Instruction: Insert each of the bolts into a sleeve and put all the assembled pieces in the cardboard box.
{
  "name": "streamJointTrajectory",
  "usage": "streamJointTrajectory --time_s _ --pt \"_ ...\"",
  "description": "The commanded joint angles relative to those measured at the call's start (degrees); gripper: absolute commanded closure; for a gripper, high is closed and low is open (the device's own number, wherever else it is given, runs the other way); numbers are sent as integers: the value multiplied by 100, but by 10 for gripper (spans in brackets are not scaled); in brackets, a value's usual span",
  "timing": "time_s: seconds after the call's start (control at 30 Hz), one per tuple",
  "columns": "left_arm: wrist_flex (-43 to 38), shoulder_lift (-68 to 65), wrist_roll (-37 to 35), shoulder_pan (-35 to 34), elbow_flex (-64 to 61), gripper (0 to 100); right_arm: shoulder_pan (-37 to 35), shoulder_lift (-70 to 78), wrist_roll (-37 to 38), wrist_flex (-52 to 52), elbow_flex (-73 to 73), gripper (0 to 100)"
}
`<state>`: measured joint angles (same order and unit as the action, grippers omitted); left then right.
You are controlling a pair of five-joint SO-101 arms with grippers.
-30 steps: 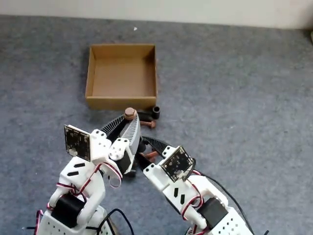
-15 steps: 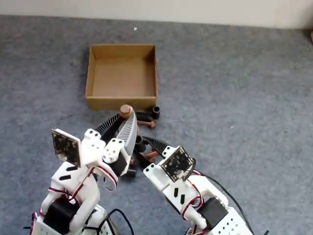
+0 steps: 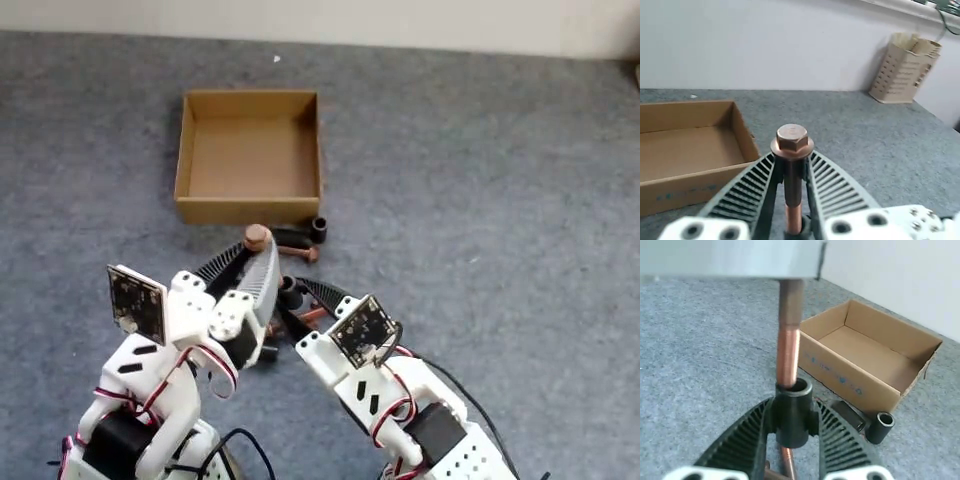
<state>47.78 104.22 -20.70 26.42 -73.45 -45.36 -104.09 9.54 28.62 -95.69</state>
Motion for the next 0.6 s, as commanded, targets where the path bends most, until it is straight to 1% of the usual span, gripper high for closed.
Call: streamJointTrajectory --time_s 0.0,0.13,0.33,0.57 --pt "44 -13 -193 356 163 994 119 -101 53 -180 -189 993" --pt "79 -13 -202 365 145 994 119 -101 53 -180 -189 993" --pt "44 -4 -193 356 -356 994 127 -101 53 -180 -198 993" --pt "44 -4 -176 356 -409 994 136 -101 53 -171 -295 993"
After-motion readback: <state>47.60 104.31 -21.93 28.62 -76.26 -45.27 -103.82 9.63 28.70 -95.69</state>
